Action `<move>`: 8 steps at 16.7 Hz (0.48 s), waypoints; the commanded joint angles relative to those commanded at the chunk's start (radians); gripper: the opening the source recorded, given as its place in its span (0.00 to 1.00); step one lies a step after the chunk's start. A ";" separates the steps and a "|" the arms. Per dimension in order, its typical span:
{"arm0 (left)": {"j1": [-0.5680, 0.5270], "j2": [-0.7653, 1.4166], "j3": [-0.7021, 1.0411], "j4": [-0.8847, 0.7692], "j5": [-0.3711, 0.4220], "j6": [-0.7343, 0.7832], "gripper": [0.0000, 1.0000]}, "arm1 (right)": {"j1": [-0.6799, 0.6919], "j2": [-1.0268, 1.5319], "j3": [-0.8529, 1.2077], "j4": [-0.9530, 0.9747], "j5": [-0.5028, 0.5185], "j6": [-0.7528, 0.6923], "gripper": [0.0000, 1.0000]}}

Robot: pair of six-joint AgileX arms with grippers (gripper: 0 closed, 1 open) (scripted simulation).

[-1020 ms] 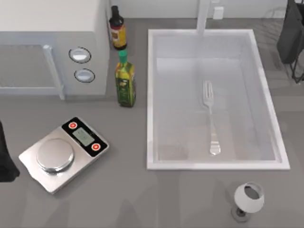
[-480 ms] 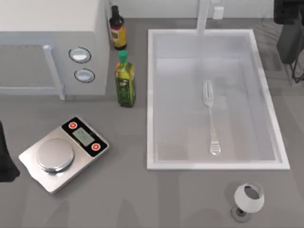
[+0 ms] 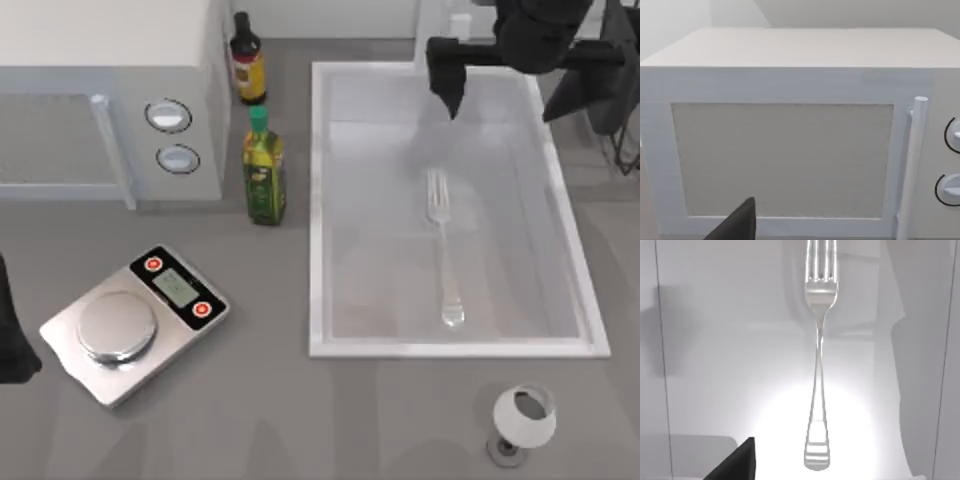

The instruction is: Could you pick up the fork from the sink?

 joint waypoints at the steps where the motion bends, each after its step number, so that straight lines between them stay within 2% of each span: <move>1: 0.000 0.000 0.000 0.000 0.000 0.000 1.00 | 0.010 0.071 0.067 -0.039 -0.001 0.012 1.00; 5: 0.000 0.000 0.000 0.000 0.000 0.000 1.00 | 0.038 0.269 0.253 -0.147 -0.002 0.048 1.00; 8: 0.000 0.000 0.000 0.000 0.000 0.000 1.00 | 0.045 0.314 0.295 -0.171 -0.003 0.056 1.00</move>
